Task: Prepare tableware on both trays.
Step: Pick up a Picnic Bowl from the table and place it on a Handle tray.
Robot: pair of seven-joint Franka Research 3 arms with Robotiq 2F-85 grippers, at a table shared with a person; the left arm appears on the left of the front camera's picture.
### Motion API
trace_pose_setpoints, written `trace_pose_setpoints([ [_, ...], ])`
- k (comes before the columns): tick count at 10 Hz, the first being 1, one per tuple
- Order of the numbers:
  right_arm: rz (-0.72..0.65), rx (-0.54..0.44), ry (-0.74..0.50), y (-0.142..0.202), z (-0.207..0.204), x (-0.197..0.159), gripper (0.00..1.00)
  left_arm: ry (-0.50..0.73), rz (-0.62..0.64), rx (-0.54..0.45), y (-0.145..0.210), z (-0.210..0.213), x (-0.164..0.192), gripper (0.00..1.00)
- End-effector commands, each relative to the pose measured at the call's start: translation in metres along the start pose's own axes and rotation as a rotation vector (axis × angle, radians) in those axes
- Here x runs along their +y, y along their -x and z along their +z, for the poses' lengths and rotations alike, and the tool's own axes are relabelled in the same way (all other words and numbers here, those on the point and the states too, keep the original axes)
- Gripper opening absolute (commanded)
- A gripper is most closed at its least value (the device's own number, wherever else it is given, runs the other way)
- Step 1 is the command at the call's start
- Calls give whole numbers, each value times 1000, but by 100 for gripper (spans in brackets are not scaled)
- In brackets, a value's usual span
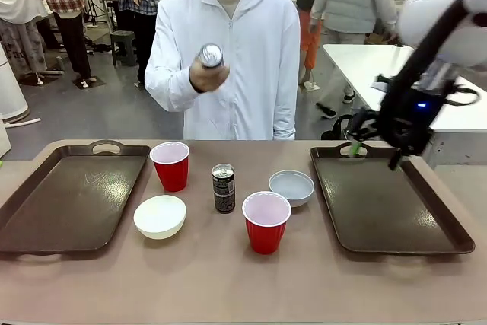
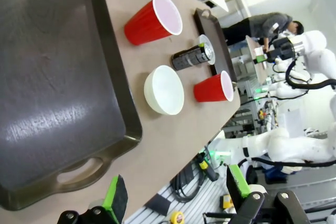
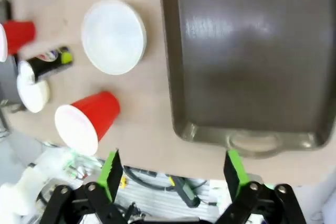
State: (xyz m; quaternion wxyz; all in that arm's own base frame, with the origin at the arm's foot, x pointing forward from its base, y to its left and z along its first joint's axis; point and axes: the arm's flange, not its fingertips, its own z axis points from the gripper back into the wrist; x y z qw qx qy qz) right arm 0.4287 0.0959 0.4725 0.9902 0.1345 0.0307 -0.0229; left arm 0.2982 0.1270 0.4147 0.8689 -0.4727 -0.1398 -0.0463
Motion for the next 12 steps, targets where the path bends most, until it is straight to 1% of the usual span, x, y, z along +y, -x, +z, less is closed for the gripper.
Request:
trace_pose_setpoints([
  [1,42,-85,106,-19,-16,40,100,13,7,-6,1,2,0,100],
  [2,56,-124,134,-24,-32,63,100,13,7,-6,1,2,0,100],
  [4,60,-169,207,-30,-60,79,100,13,7,-6,1,2,0,100],
  [5,79,-221,239,-33,-68,78,100,13,7,-6,1,2,0,100],
  [8,126,-263,155,-41,-95,57,100,13,7,-6,1,2,0,100],
  [11,158,-268,149,-42,-126,61,100,13,7,-6,1,2,0,100],
  [12,174,-252,177,-44,-154,70,100,13,7,-6,1,2,0,100],
])
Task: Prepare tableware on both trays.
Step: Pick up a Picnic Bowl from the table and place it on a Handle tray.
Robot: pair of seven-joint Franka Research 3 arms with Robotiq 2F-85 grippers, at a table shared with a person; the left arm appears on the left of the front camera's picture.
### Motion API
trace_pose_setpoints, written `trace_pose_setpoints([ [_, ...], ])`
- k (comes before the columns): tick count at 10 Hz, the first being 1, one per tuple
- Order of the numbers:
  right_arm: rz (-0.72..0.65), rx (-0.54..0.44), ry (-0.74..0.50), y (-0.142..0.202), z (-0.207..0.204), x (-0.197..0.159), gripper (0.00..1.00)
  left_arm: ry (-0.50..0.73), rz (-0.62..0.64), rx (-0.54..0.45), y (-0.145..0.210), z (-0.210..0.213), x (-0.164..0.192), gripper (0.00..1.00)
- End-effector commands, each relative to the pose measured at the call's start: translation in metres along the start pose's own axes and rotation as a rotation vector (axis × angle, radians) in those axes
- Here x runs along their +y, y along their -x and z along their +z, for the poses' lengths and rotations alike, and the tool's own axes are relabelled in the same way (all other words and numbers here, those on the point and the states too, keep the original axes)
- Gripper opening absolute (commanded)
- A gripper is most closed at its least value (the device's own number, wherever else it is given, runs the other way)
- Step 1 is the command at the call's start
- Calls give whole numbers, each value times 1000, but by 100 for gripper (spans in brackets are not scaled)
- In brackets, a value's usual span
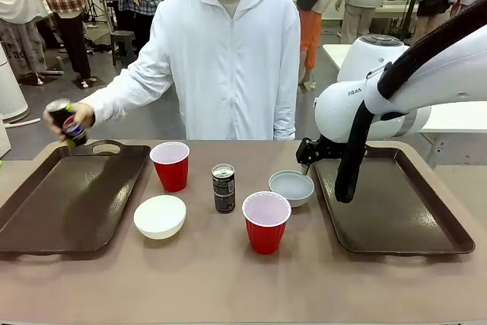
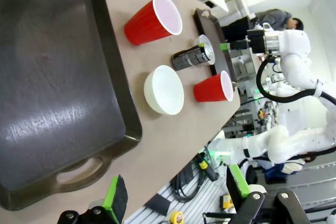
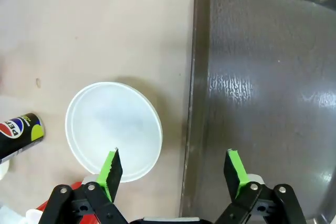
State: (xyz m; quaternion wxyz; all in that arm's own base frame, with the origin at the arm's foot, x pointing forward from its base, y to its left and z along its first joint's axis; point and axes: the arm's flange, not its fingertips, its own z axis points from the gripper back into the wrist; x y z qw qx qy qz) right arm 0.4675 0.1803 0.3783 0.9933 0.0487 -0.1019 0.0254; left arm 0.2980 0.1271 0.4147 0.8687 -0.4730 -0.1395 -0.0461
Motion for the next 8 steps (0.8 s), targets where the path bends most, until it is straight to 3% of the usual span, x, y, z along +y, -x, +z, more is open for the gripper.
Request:
trace_pose_setpoints([
  [1,51,1,3,6,-42,21,100,12,6,-6,0,1,0,100],
  [8,65,17,-8,5,-53,35,100,12,6,-6,0,1,0,100],
])
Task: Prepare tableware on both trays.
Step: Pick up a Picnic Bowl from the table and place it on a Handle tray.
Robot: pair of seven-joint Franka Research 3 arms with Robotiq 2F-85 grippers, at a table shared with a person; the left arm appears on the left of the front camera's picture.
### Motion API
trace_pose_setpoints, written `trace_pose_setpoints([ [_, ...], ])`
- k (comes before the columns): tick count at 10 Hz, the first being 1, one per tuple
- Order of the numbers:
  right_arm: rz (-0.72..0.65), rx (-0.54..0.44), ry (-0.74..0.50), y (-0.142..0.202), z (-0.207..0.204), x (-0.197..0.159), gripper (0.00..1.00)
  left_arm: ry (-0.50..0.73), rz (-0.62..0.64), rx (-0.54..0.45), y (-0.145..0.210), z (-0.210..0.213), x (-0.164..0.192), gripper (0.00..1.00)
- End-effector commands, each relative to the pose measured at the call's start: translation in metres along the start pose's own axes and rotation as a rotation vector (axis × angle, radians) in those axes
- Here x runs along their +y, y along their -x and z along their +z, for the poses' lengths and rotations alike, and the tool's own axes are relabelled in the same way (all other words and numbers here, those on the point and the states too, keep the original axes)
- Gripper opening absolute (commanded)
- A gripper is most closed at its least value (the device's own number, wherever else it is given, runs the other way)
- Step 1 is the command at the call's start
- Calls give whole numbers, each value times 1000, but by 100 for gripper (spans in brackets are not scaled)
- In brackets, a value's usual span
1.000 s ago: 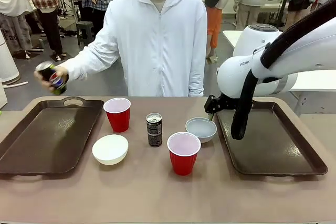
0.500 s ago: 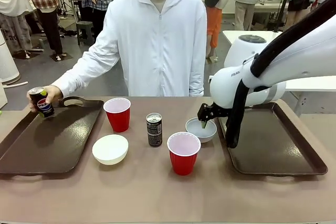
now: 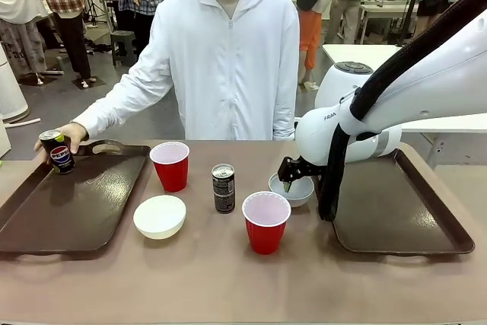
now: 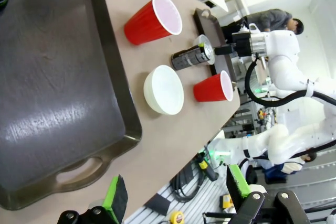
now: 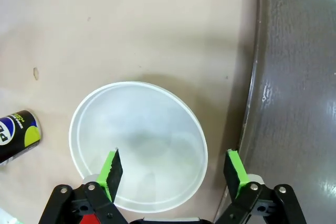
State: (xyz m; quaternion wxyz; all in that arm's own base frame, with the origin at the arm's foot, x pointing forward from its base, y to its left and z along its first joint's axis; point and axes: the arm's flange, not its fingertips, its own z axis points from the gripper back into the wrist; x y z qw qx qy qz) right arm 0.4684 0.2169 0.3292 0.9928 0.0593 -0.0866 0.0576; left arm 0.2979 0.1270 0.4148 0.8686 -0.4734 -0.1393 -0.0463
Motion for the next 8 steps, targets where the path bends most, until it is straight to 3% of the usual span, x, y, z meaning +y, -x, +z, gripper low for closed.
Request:
trace_pose_setpoints([
  [1,1,-24,45,-2,3,4,100,12,6,-7,0,1,0,100],
  [6,4,-3,5,0,1,-1,97,12,6,-7,0,1,0,100],
  [7,1,2,-9,4,5,-1,80,12,6,-7,0,1,0,100],
  [8,5,-1,-23,6,7,2,77,12,6,-7,0,1,0,100],
])
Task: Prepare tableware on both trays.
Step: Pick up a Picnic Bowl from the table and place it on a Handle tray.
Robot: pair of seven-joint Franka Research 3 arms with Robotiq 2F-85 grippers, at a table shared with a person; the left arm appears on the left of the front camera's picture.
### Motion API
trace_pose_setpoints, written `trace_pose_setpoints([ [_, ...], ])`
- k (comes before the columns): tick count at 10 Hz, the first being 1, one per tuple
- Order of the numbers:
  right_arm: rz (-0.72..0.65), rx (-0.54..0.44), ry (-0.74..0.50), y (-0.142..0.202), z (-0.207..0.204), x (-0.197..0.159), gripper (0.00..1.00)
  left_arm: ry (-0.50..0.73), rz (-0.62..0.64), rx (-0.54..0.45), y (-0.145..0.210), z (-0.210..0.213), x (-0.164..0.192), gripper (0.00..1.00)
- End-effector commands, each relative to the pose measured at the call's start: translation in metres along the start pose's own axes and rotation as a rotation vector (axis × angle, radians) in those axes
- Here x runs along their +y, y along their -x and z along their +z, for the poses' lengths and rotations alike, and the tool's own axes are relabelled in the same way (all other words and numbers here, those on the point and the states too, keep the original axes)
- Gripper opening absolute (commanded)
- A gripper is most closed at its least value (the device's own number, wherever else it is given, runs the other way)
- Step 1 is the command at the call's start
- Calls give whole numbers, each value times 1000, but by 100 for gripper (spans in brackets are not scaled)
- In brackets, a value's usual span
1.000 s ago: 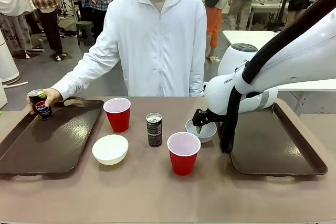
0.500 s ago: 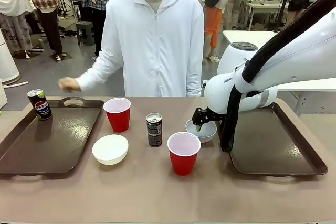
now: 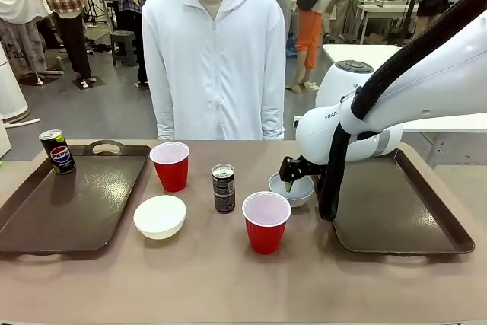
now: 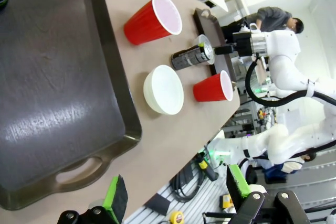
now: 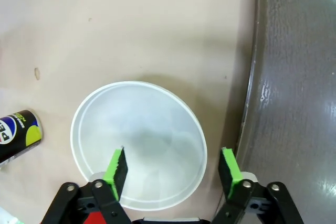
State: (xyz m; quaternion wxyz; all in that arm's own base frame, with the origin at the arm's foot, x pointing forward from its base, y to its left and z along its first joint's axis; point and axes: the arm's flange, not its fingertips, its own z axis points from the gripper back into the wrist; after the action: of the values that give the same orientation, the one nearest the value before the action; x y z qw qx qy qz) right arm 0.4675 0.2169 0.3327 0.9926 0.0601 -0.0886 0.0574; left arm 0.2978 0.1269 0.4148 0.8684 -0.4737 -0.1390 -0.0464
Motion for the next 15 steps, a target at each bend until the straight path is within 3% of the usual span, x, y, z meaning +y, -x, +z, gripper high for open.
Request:
trace_pose_setpoints([
  [1,12,-6,-14,7,6,5,61,11,6,-7,0,2,0,100],
  [2,14,-14,-12,6,11,9,57,11,6,-7,0,2,0,100],
  [3,10,-23,-5,5,14,11,41,11,6,-7,0,2,0,100],
  [4,6,-23,-3,3,14,13,56,11,6,-7,0,2,0,100],
  [5,4,-19,5,0,10,15,21,11,6,-7,0,2,0,100],
  [6,1,-11,12,-2,6,17,36,11,6,-7,0,2,0,100],
  [7,0,-9,13,-3,5,18,1,11,6,-7,0,2,0,100],
  [8,-1,-8,13,-3,7,18,16,11,6,-7,0,2,0,100],
  [9,-2,-8,10,-3,8,17,0,11,6,-7,0,2,0,100],
  [13,-13,-18,-1,-4,13,13,0,11,6,-7,0,2,0,100],
  [15,-28,13,-36,7,40,4,0,11,6,-7,0,2,0,100],
])
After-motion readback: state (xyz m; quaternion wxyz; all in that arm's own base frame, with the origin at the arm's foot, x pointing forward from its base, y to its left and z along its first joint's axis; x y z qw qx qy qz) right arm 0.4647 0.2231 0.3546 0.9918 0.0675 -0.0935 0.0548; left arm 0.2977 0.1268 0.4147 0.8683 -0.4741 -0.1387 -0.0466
